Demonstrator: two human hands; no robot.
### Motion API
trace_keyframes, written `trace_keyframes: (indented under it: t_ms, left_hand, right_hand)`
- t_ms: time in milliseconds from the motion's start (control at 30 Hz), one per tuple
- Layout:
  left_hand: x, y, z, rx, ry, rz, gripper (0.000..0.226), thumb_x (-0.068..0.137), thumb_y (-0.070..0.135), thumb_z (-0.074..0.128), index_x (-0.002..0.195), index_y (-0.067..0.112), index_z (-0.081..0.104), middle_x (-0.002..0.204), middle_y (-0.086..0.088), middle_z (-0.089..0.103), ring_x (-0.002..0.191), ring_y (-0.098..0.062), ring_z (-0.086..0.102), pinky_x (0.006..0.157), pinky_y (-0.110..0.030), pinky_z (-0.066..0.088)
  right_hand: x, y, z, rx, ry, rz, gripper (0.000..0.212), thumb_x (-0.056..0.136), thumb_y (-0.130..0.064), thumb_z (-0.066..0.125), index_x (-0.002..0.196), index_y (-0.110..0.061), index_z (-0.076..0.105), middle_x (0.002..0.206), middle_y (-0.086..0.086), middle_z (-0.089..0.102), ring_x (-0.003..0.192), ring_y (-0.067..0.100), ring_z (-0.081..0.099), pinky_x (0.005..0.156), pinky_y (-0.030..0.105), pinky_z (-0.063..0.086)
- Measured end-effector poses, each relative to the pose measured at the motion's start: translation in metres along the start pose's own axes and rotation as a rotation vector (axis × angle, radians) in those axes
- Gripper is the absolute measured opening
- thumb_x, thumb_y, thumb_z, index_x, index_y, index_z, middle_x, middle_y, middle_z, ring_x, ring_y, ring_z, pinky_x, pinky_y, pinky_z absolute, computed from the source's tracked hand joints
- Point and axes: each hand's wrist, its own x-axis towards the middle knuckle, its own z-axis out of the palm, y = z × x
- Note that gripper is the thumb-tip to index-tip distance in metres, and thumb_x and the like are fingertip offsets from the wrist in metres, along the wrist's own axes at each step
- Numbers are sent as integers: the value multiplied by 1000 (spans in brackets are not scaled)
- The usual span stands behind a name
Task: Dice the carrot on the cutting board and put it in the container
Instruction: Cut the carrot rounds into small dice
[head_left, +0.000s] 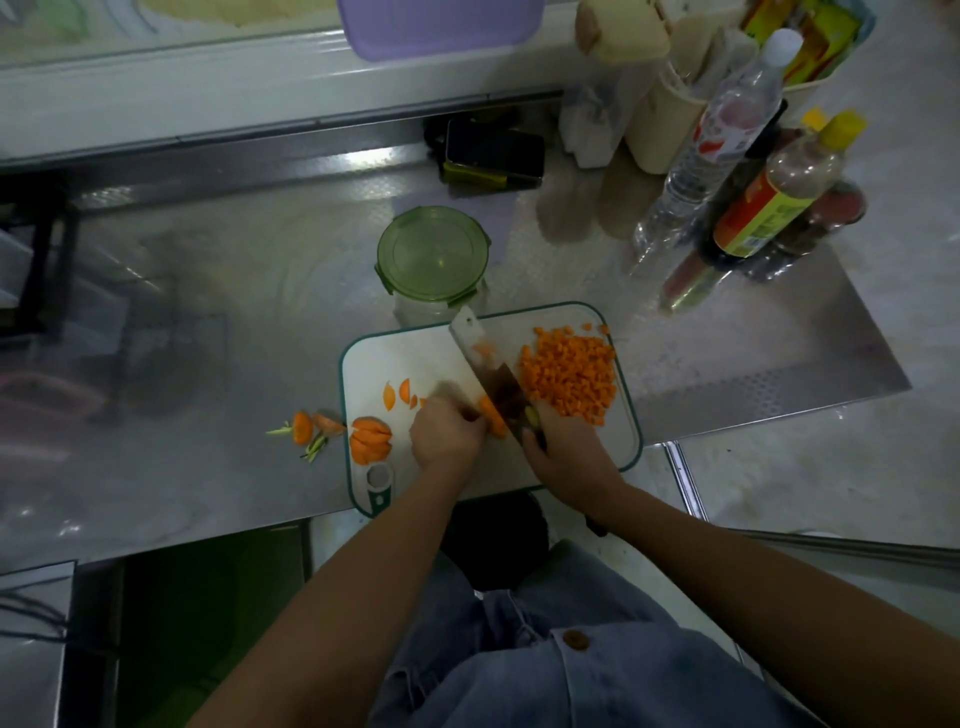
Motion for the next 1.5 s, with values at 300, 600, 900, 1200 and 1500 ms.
trace_keyframes:
  t_ms: [300,600,900,1200,1500]
  left_hand:
    - [7,-1,-12,435,31,709,41,72,23,71,112,18,61,109,-7,51,101,-26,51,70,-35,47]
    - [16,5,-13,631,35,926,17,67,19,71,83,15,67,93,-9,56,92,-32,55,69,-36,45]
    - [1,3,-9,567,33,686,24,84,24,61,105,14,62,109,-8,54,105,-27,51,74,-35,44]
    - [11,5,-13,610,-38,806,32,85,31,63,116,21,59,109,-7,48,103,-27,49,76,-34,41]
    - [14,7,-17,678,-56,813,36,90,41,55,119,19,55,119,-7,46,113,-25,45,85,-33,39]
  right_hand:
    - [4,17,-18,182,111,145,9,91,-10,54,83,-10,49,59,-9,41,54,15,43,52,32,34]
    - [-4,26,-11,184,91,174,6,90,-12,54,92,-7,56,71,5,56,62,21,52,57,34,42]
    - [-1,14,-4,67,17,109,13,90,-14,52,96,-5,57,78,14,61,68,28,57,61,40,46]
    - [-3,14,-6,67,53,156,9,90,-13,51,92,-6,55,70,12,56,62,24,53,58,41,46]
    - [-5,12,-8,48,50,175,9,90,-12,52,90,-4,54,67,7,50,61,23,50,59,41,42]
